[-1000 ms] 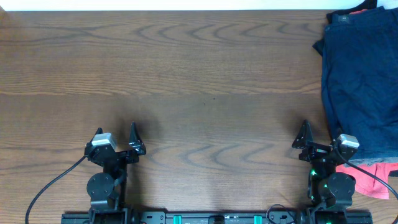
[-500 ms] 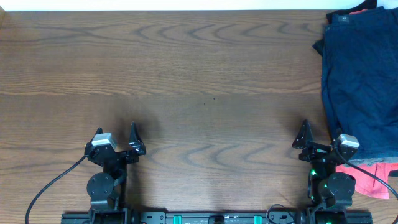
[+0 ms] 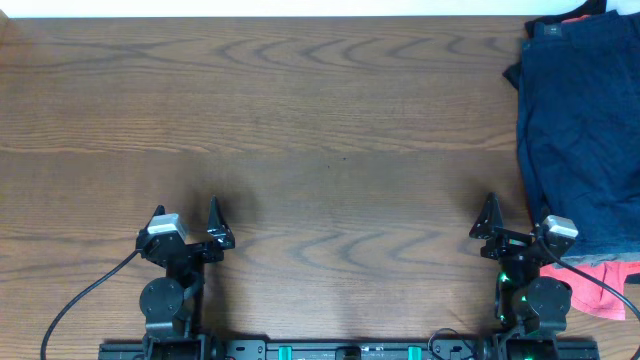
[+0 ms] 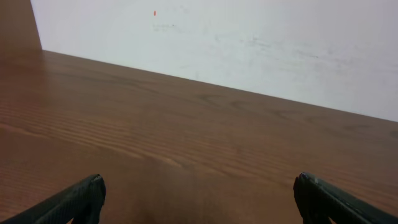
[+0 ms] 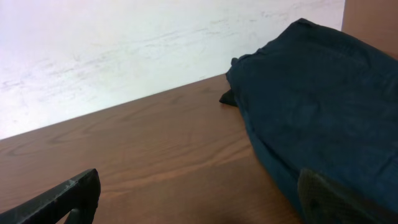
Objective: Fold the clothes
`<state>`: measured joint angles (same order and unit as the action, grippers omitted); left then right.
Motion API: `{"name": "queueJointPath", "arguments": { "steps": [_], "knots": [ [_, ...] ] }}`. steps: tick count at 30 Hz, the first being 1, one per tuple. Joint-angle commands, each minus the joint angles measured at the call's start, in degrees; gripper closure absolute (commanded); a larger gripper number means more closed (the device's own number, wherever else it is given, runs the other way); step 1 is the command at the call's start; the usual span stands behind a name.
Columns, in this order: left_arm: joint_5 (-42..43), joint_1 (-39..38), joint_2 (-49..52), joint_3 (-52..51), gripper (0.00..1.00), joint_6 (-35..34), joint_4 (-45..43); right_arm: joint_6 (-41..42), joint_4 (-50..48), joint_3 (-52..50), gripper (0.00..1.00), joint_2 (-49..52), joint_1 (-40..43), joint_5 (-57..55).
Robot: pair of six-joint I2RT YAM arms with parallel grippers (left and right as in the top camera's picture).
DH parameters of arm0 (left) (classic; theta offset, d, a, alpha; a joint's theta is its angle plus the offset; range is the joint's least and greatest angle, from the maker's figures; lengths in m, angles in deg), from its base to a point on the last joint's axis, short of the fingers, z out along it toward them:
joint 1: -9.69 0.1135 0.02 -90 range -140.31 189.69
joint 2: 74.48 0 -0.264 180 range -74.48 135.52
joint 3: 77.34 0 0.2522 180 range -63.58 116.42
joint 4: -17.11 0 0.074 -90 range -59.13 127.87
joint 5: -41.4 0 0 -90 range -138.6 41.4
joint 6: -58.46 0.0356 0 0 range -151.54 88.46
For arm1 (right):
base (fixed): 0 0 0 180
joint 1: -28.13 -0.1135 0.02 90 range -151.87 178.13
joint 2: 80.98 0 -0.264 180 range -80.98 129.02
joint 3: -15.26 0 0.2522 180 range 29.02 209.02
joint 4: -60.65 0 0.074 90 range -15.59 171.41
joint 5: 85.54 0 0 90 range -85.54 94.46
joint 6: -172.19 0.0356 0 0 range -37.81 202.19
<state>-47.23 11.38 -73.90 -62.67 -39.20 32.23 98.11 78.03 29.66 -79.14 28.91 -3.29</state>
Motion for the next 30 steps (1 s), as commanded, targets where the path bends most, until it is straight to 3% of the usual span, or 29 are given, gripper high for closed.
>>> {"name": "queueJointPath", "arguments": {
  "steps": [1, 5, 10, 17, 24, 30],
  "knots": [
    [-0.48, -0.28, -0.24, -0.68, 0.02, -0.09, 2.67, -0.28, -0.09, -0.17, 0.01, 0.02, -1.18, -0.55],
    [0.52, -0.28, -0.24, -0.63, 0.02, -0.66, 1.31, -0.33, -3.82, -0.13, 0.01, 0.02, -1.18, -0.39],
    [5.2, -0.28, 0.83, 1.49, 0.02, -0.79, 1.66, -8.55, -8.35, 1.64, 0.01, 0.07, -1.18, 9.03],
    [4.81, -0.22, 13.25, 9.68, 0.02, -0.72, -1.07, -10.97, -4.66, 13.97, 0.01, 8.63, -1.16, 9.79],
    [6.62, -0.24, 32.92, 26.86, 0.02, -0.74, -3.43, -13.53, 4.72, 36.3, 0.01, 29.88, -1.16, 12.37],
    [12.15, -0.24, 50.49, 48.15, 0.02, -0.72, 8.55, -18.99, 23.3, 63.73, 0.01, 52.72, -0.35, 12.5]
  ]
}}
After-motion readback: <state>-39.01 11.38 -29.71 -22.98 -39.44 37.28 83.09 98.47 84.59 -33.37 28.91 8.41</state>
